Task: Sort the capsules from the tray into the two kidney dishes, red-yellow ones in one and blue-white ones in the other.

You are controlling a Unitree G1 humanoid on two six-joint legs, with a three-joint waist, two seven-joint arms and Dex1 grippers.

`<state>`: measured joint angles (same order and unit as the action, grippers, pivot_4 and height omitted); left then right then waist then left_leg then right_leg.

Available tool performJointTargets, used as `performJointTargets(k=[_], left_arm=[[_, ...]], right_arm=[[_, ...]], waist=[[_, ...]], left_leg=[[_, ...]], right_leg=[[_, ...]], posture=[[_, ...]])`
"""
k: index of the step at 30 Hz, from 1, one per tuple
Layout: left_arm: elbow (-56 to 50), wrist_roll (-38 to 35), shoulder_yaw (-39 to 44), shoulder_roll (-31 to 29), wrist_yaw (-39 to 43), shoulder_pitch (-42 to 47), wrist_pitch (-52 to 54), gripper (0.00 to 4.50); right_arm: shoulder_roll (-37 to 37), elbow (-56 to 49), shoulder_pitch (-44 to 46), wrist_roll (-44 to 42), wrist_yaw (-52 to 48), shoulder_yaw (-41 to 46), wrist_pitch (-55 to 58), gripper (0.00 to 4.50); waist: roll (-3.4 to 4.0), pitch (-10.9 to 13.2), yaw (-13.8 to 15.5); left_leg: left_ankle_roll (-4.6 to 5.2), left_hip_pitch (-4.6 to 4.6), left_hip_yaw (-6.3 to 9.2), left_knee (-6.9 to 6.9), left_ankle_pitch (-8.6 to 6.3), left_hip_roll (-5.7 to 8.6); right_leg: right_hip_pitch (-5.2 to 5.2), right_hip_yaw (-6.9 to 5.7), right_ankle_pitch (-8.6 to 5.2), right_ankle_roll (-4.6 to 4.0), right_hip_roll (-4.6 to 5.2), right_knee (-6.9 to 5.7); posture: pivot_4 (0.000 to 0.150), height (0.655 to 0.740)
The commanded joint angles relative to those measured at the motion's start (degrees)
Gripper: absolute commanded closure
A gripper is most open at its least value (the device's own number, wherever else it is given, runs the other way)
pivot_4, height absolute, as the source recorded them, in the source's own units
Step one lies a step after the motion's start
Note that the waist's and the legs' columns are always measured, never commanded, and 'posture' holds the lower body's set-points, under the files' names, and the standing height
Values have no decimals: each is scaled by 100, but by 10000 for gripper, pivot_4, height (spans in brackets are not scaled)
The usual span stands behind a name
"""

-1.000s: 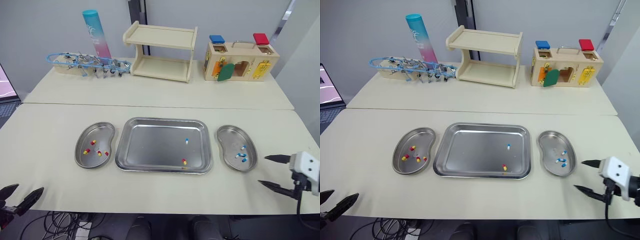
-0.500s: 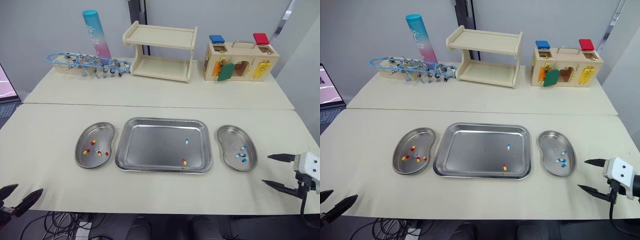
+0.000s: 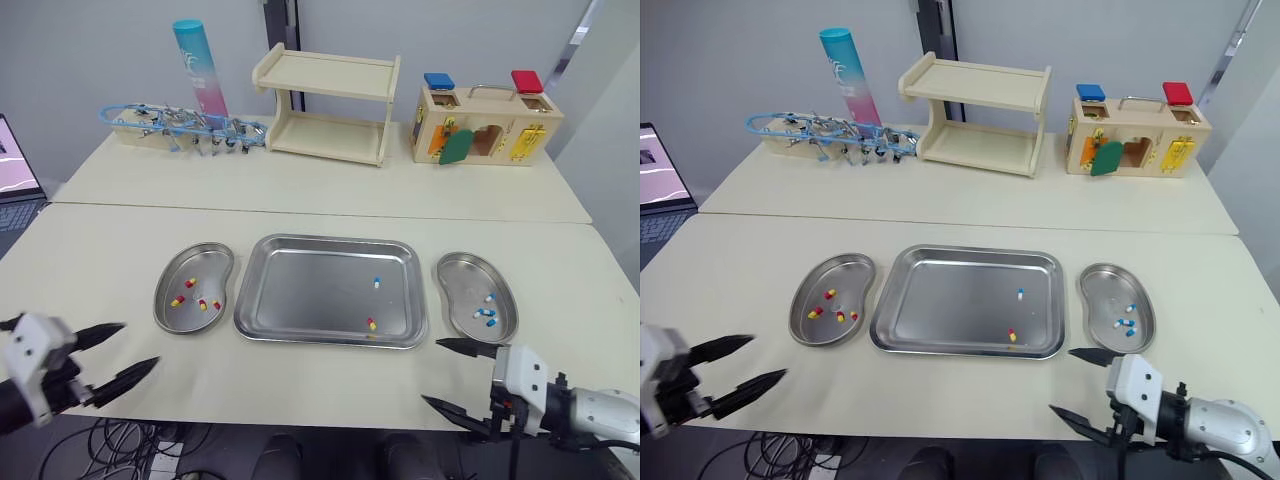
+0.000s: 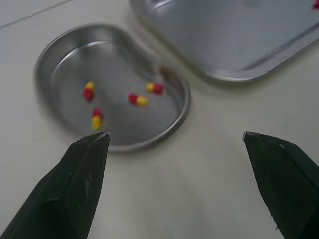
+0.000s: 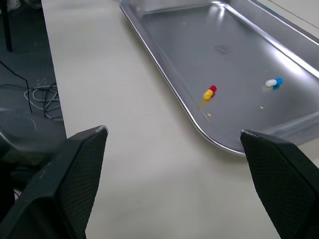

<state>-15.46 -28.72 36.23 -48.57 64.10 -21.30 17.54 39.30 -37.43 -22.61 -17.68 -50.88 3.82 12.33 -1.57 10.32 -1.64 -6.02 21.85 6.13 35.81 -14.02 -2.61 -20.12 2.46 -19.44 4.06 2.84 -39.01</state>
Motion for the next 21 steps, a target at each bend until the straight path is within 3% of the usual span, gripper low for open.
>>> performJointTargets(k=[1, 5, 8, 11, 16, 21], left_arm=[[-378, -71, -1034, -414, 216, 1041, 75, 1044], [-136, 110, -2362, -426, 662, 2541, -85, 1044], [393, 378, -3363, -63, 1140, 3700, -437, 1044], [1177, 684, -4160, 452, 1672, 4707, -890, 7168], [3029, 1341, -5147, 1459, 2489, 6244, -1935, 22982], [4498, 1584, -5960, 1979, 2840, 7152, -3158, 22982]], right_arm=[[-192, -337, 250, 135, 493, -354, 379, 0], [-274, -478, 384, 210, 807, -559, 678, 0], [-329, -567, 410, 202, 1003, -614, 845, 0], [-402, -648, 421, 152, 1159, -611, 1006, 0], [-444, -845, 351, 99, 1328, -604, 1224, 0], [-463, -1057, 249, 63, 1494, -637, 1432, 0]], waist=[[4, 2, 7], [7, 4, 13], [15, 5, -6], [17, 6, -19], [15, 6, -9], [15, 6, -48]], left_leg=[[0, -3, 2, 0, 0, -1], [0, 4, 0, 1, 0, 2], [1, 7, 0, 0, 0, 2], [1, 6, 2, 3, 0, 0], [1, 13, 4, 13, 0, 2], [3, 16, 5, 14, -1, 5]], right_leg=[[1, -1, 0, -1, -2, -2], [-1, 1, 0, 0, -2, 2], [-6, 0, 0, 0, -4, -1], [-6, -1, 1, 0, -8, -6], [-6, -3, 1, 0, -10, -6], [-8, -1, 1, 1, -10, -2]], posture=[[1500, 7400], [1500, 7400], [1500, 7400], [1500, 7400], [1500, 7400], [1500, 7400]])
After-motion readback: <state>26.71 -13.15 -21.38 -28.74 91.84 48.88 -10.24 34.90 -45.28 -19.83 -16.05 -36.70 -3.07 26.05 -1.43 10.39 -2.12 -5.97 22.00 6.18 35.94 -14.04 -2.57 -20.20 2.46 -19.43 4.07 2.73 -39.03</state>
